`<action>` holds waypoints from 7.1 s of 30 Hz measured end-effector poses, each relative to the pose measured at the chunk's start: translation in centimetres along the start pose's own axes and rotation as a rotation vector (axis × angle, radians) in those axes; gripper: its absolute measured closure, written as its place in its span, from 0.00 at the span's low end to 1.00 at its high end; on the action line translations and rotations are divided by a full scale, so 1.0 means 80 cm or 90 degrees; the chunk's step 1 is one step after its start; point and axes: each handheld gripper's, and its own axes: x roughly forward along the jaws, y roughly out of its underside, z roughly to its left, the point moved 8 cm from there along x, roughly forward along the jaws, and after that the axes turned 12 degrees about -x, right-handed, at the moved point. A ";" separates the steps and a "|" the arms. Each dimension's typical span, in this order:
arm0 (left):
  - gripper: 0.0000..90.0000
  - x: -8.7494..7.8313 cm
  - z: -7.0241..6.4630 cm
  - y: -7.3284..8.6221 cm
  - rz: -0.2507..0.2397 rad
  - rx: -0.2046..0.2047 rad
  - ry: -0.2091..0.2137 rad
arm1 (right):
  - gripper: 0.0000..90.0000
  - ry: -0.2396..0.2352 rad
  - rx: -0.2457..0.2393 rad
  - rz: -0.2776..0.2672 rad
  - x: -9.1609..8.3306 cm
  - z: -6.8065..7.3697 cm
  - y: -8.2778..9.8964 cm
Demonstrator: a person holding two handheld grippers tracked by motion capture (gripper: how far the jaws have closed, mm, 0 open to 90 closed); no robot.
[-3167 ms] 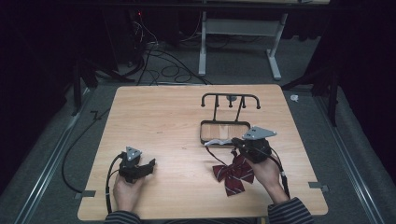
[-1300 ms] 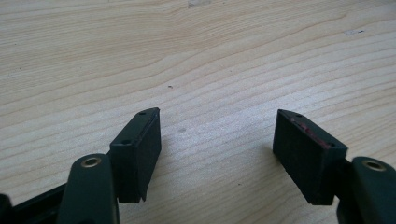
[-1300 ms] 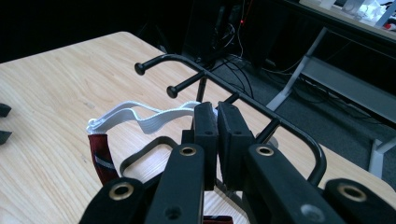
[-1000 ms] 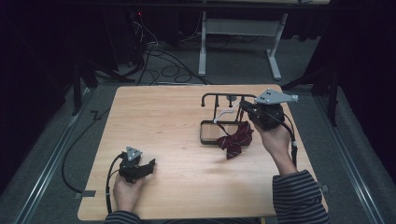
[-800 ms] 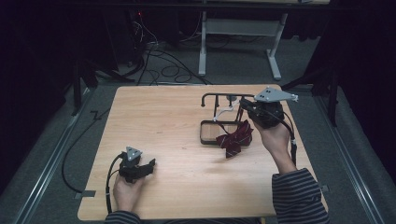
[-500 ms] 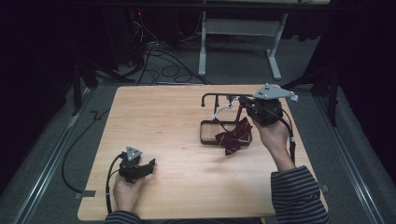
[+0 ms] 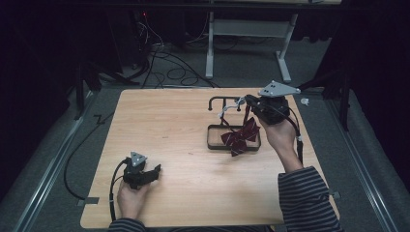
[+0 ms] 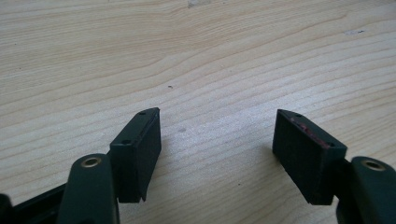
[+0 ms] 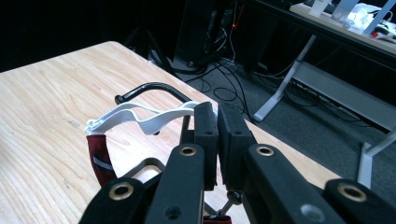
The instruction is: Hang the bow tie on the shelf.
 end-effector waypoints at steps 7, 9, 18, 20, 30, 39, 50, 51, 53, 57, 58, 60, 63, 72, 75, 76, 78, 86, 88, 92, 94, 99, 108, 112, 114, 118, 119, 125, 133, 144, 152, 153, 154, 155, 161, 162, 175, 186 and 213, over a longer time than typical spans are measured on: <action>0.37 0.000 0.000 0.000 0.000 0.000 0.000 | 0.99 0.006 0.005 0.006 0.007 -0.008 0.004; 0.37 0.000 0.000 0.000 0.000 0.000 0.000 | 0.99 0.009 0.008 0.008 0.007 -0.010 0.006; 0.37 0.000 0.000 0.000 0.000 0.000 -0.001 | 0.99 0.024 0.017 0.024 0.011 -0.022 0.014; 0.37 0.000 0.000 0.000 0.000 0.000 -0.001 | 0.99 0.028 0.016 0.028 0.013 -0.024 0.016; 0.37 0.000 0.000 0.000 0.000 0.000 0.000 | 0.99 0.029 0.007 0.049 0.024 -0.023 0.021; 0.37 0.000 0.000 0.000 0.000 0.000 0.000 | 0.99 0.030 0.012 0.065 0.039 -0.022 0.026; 0.37 0.000 0.000 0.000 0.000 0.000 0.000 | 0.99 0.033 0.017 0.072 0.052 -0.024 0.021; 0.37 0.000 0.000 0.000 0.000 0.000 0.000 | 0.99 0.033 0.017 0.072 0.052 -0.024 0.021; 0.37 0.000 0.000 0.000 0.000 0.000 0.000 | 0.99 0.034 0.018 0.073 0.054 -0.025 0.020; 0.37 0.000 0.000 0.000 0.000 0.000 0.000 | 0.99 0.035 0.015 0.071 0.057 -0.027 0.018; 0.37 0.000 0.000 0.000 0.000 0.000 0.000 | 0.99 0.037 0.017 0.070 0.058 -0.028 0.015; 0.37 0.000 0.000 0.000 0.000 0.000 0.000 | 0.99 0.039 0.017 0.068 0.059 -0.029 0.014; 0.37 0.000 0.000 0.000 0.000 0.000 0.000 | 0.99 0.040 0.016 0.067 0.059 -0.030 0.010; 0.37 0.000 0.000 0.000 0.000 0.000 -0.001 | 0.99 0.048 0.010 0.057 0.059 -0.032 0.004; 0.37 0.000 0.000 0.000 0.000 0.000 -0.001 | 0.99 0.049 0.011 0.053 0.059 -0.033 0.002; 0.37 0.000 0.000 0.000 0.000 0.000 -0.001 | 0.99 0.050 0.011 0.053 0.058 -0.033 0.001; 0.37 0.000 0.000 0.000 0.000 0.000 -0.001 | 0.99 0.055 0.011 0.050 0.058 -0.035 -0.002; 0.37 0.000 0.000 0.000 0.000 0.000 -0.001 | 0.99 0.065 0.011 0.042 0.056 -0.039 -0.006; 0.37 0.000 0.000 0.000 -0.001 0.000 -0.001 | 0.99 0.067 0.012 0.042 0.055 -0.040 -0.008; 0.37 0.000 0.000 0.000 -0.001 0.000 -0.001 | 0.99 0.070 0.010 0.040 0.053 -0.042 -0.011; 0.37 0.000 0.000 0.000 -0.001 0.000 -0.001 | 0.99 0.072 0.006 0.038 0.052 -0.042 -0.012; 0.37 0.000 0.000 0.000 0.000 0.000 0.000 | 0.99 0.058 -0.008 0.057 0.055 -0.033 -0.007; 0.37 0.000 0.000 0.000 0.000 0.000 0.000 | 0.99 0.034 -0.016 0.080 0.065 -0.016 0.006; 0.37 0.000 0.000 0.000 0.000 0.000 0.000 | 0.99 0.023 -0.017 0.087 0.069 -0.008 0.011; 0.37 0.000 0.000 0.000 0.000 0.000 0.000 | 0.99 0.017 -0.018 0.091 0.071 -0.005 0.015; 0.37 0.000 0.000 0.000 -0.001 0.000 -0.001 | 0.98 0.004 -0.013 0.100 0.075 -0.001 0.023; 0.37 0.000 0.000 0.000 -0.001 0.000 -0.001 | 0.98 0.004 -0.013 0.100 0.075 -0.001 0.023; 0.37 0.000 0.000 0.000 0.000 0.001 -0.002 | 0.84 -0.016 0.015 0.086 0.071 -0.001 0.028; 0.37 0.000 0.000 0.000 0.000 0.001 -0.001 | 0.79 -0.020 0.044 0.062 0.052 -0.008 0.034; 0.36 0.000 0.000 0.000 0.000 0.000 0.000 | 0.79 -0.026 0.065 0.034 0.033 -0.014 0.040; 0.36 0.000 0.000 0.000 0.000 0.000 0.001 | 0.80 -0.025 0.080 0.019 0.010 -0.015 0.050; 0.36 0.000 0.000 0.000 0.000 0.000 0.001 | 0.80 -0.024 0.084 0.018 0.007 -0.016 0.052; 0.36 0.000 0.000 0.000 0.000 0.000 0.001 | 0.81 -0.023 0.089 0.018 0.004 -0.016 0.054; 0.36 0.000 0.000 0.000 0.000 0.000 0.001 | 0.81 -0.022 0.088 0.015 0.001 -0.017 0.056; 0.36 0.000 0.000 0.000 0.000 0.000 0.000 | 0.82 -0.018 0.098 0.012 -0.011 -0.017 0.069; 0.36 0.000 0.000 0.000 0.000 0.000 0.000 | 0.82 -0.017 0.100 0.008 -0.013 -0.017 0.071; 0.36 0.000 0.000 0.000 0.000 0.001 0.001 | 0.82 -0.008 0.129 0.015 -0.030 -0.012 0.112; 0.36 0.000 0.000 0.000 0.000 0.002 0.000 | 0.83 -0.001 0.156 0.022 -0.038 -0.008 0.150; 0.36 0.000 -0.001 0.000 -0.001 0.002 -0.001 | 0.82 -0.001 0.201 0.035 -0.049 0.010 0.205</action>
